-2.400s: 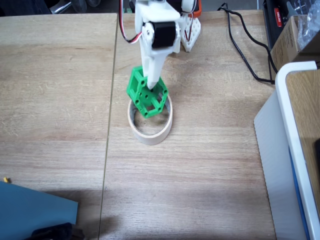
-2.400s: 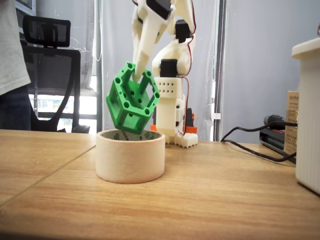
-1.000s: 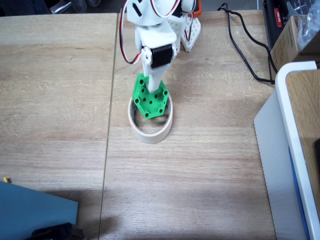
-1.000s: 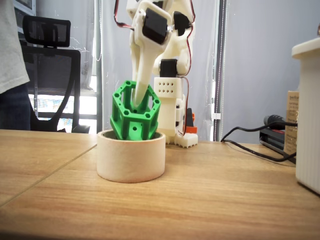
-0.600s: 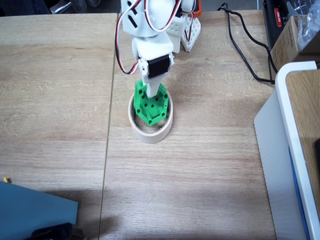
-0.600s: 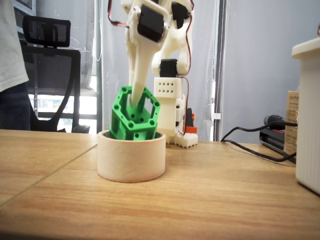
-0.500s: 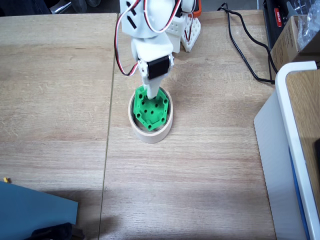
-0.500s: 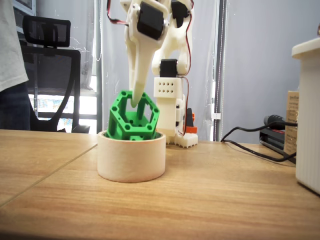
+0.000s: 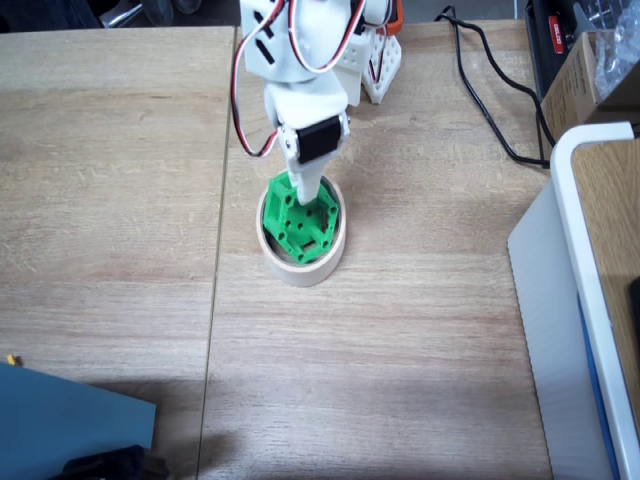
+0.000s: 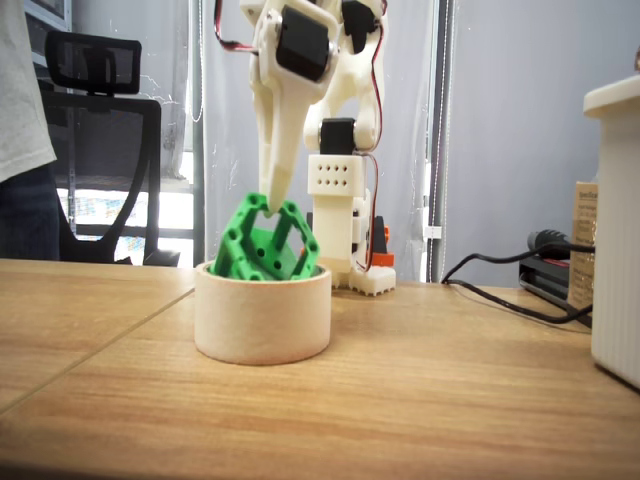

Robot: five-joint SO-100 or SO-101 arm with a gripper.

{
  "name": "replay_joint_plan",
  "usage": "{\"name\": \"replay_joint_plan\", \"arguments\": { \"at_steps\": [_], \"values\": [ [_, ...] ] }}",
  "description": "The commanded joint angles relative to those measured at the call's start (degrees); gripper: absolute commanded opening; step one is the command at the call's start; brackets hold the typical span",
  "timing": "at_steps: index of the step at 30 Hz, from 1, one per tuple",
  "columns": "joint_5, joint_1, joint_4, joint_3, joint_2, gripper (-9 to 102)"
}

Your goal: Grasp a component and put it in the bin.

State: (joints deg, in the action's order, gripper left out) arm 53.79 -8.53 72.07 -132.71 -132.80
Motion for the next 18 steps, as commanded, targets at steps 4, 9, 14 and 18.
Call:
{"name": "replay_joint_plan", "arguments": {
  "at_steps": [4,9,14,18],
  "values": [
    [-0.09,-0.18,-0.62,3.87,-0.88,17],
    [-0.09,-0.18,-0.09,4.04,-1.05,15],
    [-0.18,-0.18,0.35,6.68,-2.02,15],
    [-0.26,-0.26,0.35,9.4,-3.87,15]
  ]
}}
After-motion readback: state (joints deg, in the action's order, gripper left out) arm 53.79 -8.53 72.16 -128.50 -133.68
